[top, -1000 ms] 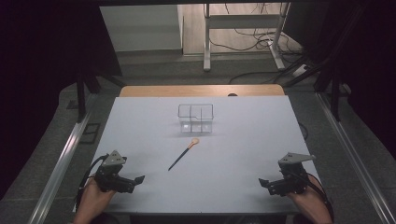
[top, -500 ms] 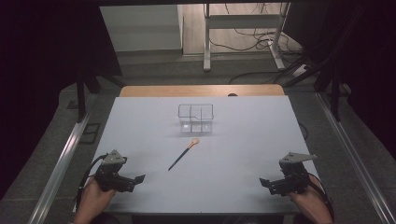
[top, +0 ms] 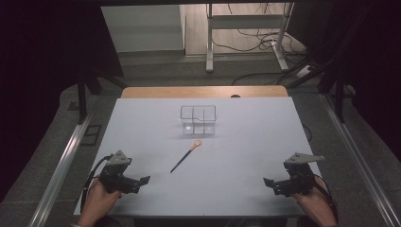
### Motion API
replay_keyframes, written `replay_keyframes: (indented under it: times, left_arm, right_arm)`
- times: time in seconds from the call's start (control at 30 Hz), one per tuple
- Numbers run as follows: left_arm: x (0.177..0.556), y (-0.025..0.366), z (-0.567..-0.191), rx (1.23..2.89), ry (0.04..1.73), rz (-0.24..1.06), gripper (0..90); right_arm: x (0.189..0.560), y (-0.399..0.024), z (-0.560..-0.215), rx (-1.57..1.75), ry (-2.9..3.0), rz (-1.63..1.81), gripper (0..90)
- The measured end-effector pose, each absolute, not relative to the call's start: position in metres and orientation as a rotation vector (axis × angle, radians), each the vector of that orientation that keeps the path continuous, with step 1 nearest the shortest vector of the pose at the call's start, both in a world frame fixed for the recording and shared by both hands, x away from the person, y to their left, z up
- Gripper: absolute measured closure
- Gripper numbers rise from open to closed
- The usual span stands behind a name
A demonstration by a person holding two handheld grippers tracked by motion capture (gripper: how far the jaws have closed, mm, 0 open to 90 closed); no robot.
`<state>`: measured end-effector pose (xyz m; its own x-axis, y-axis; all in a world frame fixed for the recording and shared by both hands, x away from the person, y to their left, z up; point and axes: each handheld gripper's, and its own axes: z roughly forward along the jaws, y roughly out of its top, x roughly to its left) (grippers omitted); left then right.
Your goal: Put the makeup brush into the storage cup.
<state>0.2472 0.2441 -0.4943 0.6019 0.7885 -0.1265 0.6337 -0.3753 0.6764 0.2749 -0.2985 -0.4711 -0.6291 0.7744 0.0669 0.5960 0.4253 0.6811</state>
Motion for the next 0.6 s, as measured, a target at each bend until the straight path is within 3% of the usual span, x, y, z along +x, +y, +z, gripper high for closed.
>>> replay_keyframes:
  times: [0.6]
  left_arm:
    - [0.259,0.234,-0.493,2.189,1.124,0.289,0.0]
  right_arm:
    - [0.277,-0.296,-0.475,1.184,2.461,0.971,0.0]
